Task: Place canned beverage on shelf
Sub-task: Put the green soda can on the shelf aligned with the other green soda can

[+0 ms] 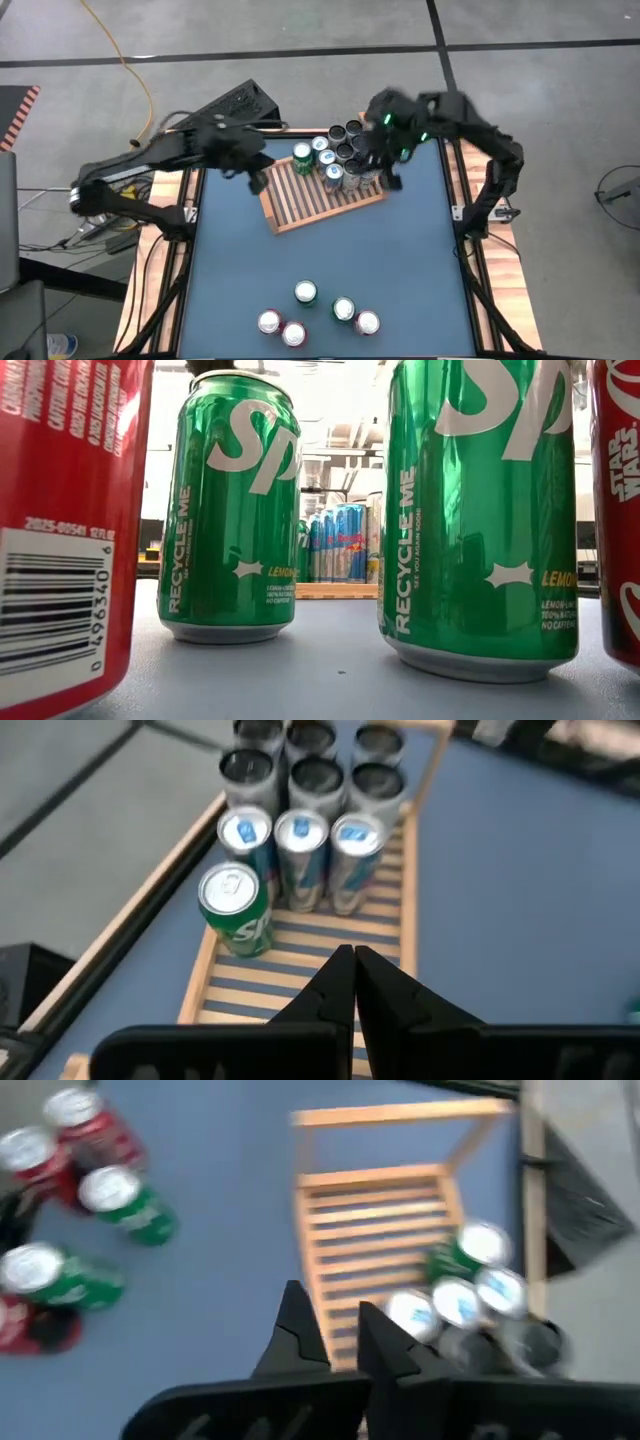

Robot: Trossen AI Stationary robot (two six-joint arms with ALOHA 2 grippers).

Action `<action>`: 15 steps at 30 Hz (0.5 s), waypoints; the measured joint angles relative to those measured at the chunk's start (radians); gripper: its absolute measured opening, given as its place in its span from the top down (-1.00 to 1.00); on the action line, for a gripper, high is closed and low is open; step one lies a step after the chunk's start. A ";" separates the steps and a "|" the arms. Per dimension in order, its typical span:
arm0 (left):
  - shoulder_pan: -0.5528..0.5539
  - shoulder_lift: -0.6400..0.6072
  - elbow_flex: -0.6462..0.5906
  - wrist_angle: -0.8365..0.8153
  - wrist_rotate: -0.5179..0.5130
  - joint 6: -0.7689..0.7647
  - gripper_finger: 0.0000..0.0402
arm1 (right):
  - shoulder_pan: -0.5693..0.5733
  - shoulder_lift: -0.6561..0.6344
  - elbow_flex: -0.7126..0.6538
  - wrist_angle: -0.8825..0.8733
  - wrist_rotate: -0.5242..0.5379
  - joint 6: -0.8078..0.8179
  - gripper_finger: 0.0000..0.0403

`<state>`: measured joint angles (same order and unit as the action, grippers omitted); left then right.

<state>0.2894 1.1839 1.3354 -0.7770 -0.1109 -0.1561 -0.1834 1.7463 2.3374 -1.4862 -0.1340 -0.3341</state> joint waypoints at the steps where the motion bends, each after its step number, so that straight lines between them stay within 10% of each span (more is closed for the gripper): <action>1: -0.013 -0.035 0.000 -0.008 0.000 -0.013 1.00 | 0.029 0.007 -0.003 0.000 0.004 0.001 0.90; 15: -0.226 -0.315 0.000 -0.108 -0.003 -0.164 0.62 | 0.377 0.318 -0.004 0.197 0.080 -0.011 -0.32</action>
<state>0.0630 0.8690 1.3354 -0.8848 -0.1137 -0.3198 0.1939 2.0642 2.3337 -1.2890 -0.0540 -0.3446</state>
